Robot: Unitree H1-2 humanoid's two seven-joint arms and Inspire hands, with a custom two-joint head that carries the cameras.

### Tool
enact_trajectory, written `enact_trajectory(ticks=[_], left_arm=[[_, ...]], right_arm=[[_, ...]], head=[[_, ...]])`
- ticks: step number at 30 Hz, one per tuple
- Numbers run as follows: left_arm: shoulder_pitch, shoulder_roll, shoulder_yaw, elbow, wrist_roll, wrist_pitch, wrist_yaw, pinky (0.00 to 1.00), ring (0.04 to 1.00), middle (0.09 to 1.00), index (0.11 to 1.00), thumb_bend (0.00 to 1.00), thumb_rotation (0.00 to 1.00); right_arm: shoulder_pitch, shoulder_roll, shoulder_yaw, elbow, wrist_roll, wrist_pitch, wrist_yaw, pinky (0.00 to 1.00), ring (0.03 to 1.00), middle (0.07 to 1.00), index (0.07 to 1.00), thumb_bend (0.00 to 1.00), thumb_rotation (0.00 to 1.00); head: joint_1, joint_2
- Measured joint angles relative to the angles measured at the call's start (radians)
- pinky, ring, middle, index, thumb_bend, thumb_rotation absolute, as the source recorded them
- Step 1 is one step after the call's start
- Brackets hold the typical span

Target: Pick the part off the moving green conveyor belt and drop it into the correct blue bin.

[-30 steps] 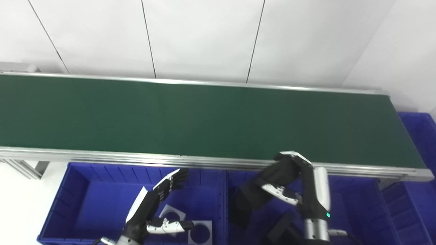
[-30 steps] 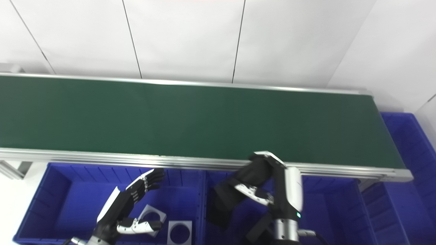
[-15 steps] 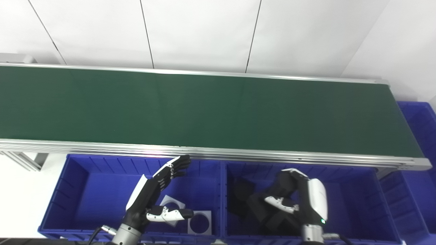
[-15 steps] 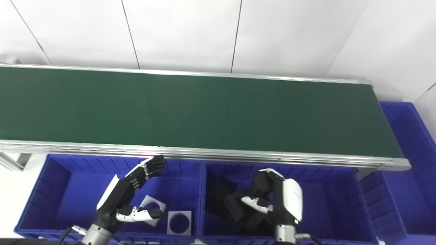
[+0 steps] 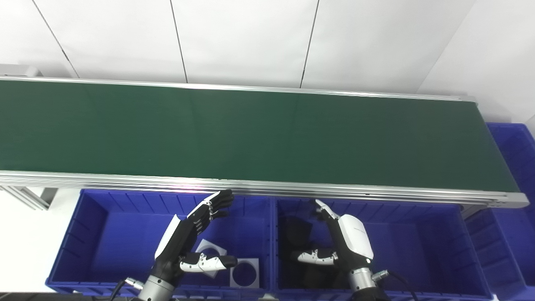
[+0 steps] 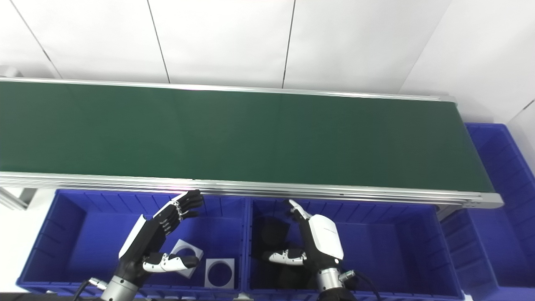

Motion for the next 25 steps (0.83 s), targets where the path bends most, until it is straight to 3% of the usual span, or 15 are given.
enact_trajectory(ticks=[3,7,11,13,18,25], left_arm=[[0.000,-0.003,0.008,0.000,-0.001,0.000,-0.005,0.81,0.859,0.870,0.859,0.90,0.41],[0.001,-0.003,0.016,0.000,-0.001,0.000,-0.017,0.80,0.852,0.866,0.859,0.91,0.42],[0.000,-0.005,0.021,0.000,-0.001,0.000,-0.019,0.80,0.851,0.864,0.858,0.91,0.42],[0.000,-0.005,0.024,0.000,-0.001,0.000,-0.021,0.80,0.848,0.863,0.858,0.91,0.41],[-0.001,-0.006,0.029,0.001,-0.002,0.000,-0.022,0.80,0.852,0.866,0.861,0.91,0.42],[-0.003,-0.008,0.036,0.002,-0.011,0.000,-0.036,0.80,0.855,0.866,0.860,0.90,0.40]], right_arm=[[0.023,0.000,-0.002,-0.029,0.034,-0.017,-0.010,0.89,1.000,1.000,0.964,0.84,0.37],[0.069,0.007,-0.011,-0.074,0.095,-0.087,-0.046,0.85,0.968,0.998,0.988,0.86,0.41],[0.104,0.024,-0.029,-0.130,0.206,-0.134,-0.041,0.82,0.918,0.958,0.952,0.84,0.43],[0.111,0.029,-0.033,-0.150,0.304,-0.172,-0.005,0.80,0.891,0.932,0.919,0.84,0.38],[0.112,0.020,-0.032,-0.149,0.516,-0.273,0.098,0.78,0.842,0.875,0.881,0.88,0.42],[0.122,0.002,-0.040,-0.144,0.638,-0.306,0.206,0.75,0.811,0.847,0.871,0.91,0.41]], head=[[0.000,0.000],[-0.005,0.000],[-0.006,0.000],[-0.008,0.002],[-0.006,0.002],[-0.003,0.005]])
